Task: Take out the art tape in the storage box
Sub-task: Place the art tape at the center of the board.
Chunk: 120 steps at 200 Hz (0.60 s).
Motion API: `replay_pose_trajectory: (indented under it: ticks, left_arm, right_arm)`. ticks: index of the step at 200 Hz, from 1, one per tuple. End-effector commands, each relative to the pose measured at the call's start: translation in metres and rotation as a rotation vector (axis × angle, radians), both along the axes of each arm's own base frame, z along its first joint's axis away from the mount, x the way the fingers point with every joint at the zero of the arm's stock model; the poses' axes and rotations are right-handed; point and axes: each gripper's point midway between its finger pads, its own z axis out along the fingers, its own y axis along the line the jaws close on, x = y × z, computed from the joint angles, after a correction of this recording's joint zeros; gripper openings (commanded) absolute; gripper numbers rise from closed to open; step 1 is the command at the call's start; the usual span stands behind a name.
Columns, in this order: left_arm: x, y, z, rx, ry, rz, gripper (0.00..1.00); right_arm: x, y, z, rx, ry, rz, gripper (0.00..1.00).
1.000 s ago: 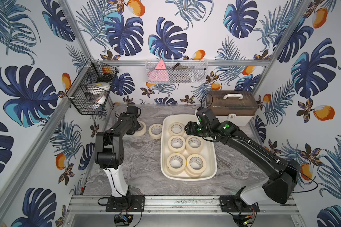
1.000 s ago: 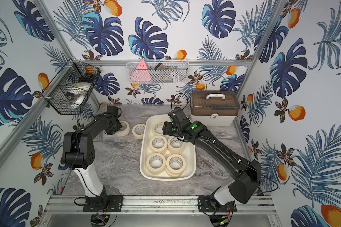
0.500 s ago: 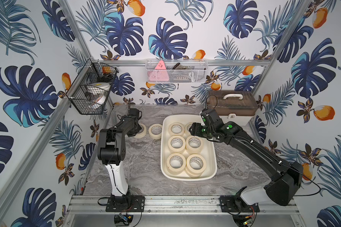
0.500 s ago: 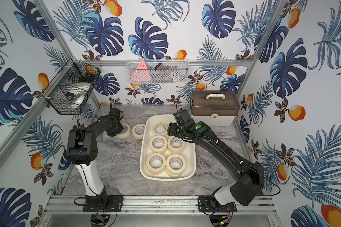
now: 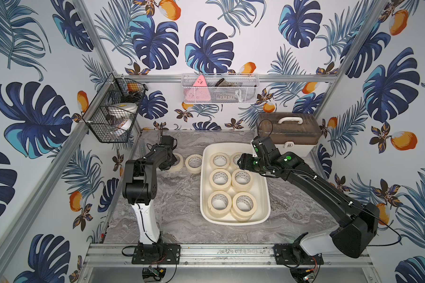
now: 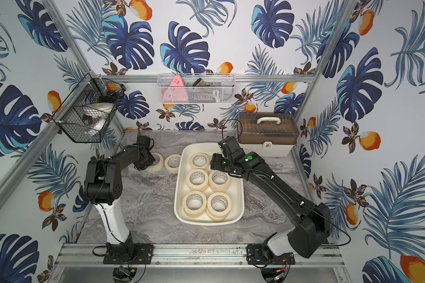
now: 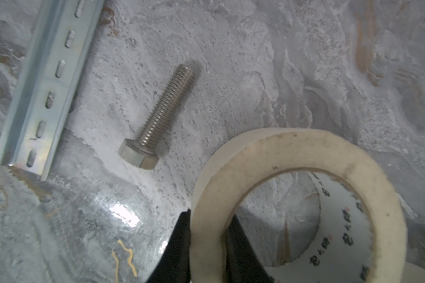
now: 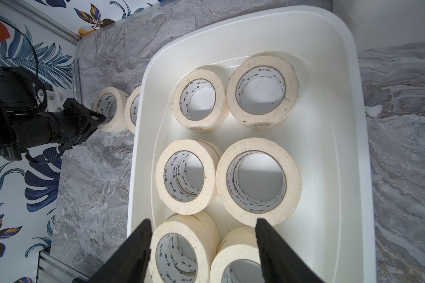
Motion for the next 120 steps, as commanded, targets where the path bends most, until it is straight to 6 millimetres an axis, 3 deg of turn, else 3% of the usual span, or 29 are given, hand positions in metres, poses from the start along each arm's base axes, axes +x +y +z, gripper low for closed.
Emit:
replay_pose_trajectory:
  ticks: [1, 39, 96, 120]
  left_arm:
    - [0.000, -0.002, 0.005, -0.010, 0.001, -0.021, 0.33]
    - [-0.001, -0.002, 0.019, 0.003, -0.001, -0.042, 0.60]
    - [-0.010, -0.004, 0.063, 0.008, -0.044, -0.082, 0.76]
    - [-0.015, -0.027, 0.086, -0.083, -0.101, -0.159, 0.82]
  right_arm:
    - [-0.002, -0.003, 0.001, -0.004, 0.003, 0.004, 0.70]
    - [-0.004, -0.005, 0.003, 0.005, 0.006, 0.001, 0.70]
    - [-0.007, -0.010, 0.004, 0.003, 0.010, -0.003, 0.73]
    - [-0.008, -0.013, 0.000, -0.015, 0.014, -0.002, 0.73]
